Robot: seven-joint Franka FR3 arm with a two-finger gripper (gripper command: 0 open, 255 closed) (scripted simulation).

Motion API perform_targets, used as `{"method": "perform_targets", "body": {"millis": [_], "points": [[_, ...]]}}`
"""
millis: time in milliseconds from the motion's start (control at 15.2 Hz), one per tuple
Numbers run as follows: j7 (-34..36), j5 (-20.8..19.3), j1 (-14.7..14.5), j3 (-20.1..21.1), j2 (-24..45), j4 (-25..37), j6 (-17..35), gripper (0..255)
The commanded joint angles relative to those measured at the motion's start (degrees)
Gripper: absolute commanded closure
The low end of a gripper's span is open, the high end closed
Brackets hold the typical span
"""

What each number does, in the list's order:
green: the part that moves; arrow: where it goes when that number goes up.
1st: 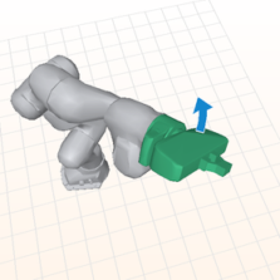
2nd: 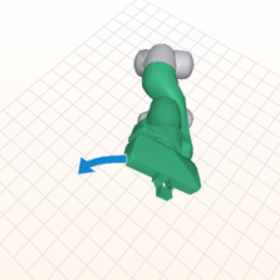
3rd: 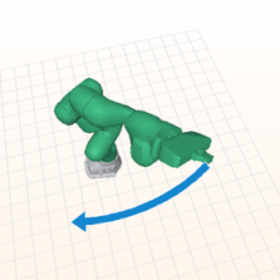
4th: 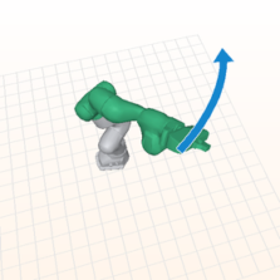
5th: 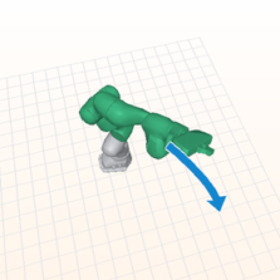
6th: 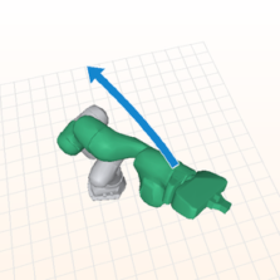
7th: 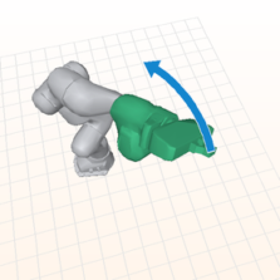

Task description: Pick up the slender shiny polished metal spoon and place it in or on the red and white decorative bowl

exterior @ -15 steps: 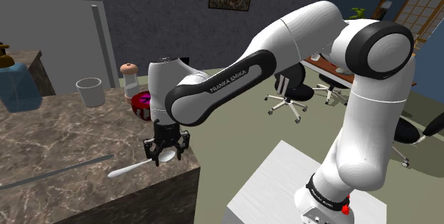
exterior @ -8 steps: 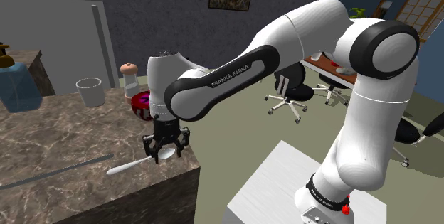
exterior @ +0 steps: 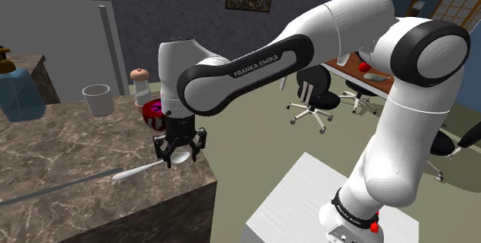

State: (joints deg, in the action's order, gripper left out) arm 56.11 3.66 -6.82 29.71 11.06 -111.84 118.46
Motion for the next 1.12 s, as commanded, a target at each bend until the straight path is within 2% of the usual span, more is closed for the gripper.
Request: {"method": "perform_targets", "body": {"millis": [0,1056], "points": [[0.0,0.3,0.1,0.1,-0.7,1.0,-1.6,255],[0.2,1.8,0.6,0.3,-4.2,9.4,-13.2,255]]}}
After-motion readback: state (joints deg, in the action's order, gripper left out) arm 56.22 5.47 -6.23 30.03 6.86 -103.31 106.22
